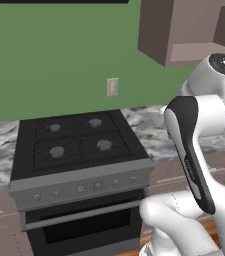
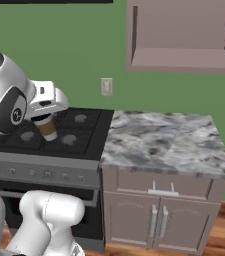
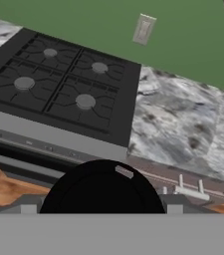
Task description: Sort all alcoholic drinks to one cabinet, and non-alcoholic drinks to the other.
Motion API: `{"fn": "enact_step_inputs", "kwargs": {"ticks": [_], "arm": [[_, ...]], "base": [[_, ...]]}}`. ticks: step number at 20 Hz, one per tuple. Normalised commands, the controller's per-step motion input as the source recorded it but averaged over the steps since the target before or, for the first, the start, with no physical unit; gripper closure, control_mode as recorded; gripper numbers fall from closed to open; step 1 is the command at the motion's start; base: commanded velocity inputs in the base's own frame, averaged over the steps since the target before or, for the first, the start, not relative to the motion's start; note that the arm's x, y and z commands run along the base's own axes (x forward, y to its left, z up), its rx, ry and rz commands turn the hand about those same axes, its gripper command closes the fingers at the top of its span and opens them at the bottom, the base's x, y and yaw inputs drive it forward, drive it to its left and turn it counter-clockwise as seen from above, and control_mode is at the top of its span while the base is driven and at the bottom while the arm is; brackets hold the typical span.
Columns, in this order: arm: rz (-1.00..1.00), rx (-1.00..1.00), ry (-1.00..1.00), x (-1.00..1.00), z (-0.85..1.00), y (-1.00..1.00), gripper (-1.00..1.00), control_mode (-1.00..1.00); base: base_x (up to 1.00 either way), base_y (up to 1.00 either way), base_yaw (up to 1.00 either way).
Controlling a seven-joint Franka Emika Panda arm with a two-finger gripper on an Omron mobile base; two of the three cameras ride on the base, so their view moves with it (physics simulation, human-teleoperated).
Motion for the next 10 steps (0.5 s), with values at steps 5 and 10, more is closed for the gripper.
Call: {"fn": "enact_step_inputs", "kwargs": {"ticks": [5, 10], "arm": [[0.0, 0.0, 0.0, 0.0, 0.0, 0.0, 1.0, 1.0], [0.0, 0.0, 0.0, 0.0, 0.0, 0.0, 1.0, 1.0]], "base": [[0.02, -0.48, 0.0], [0.01, -0.48, 0.0]]}}
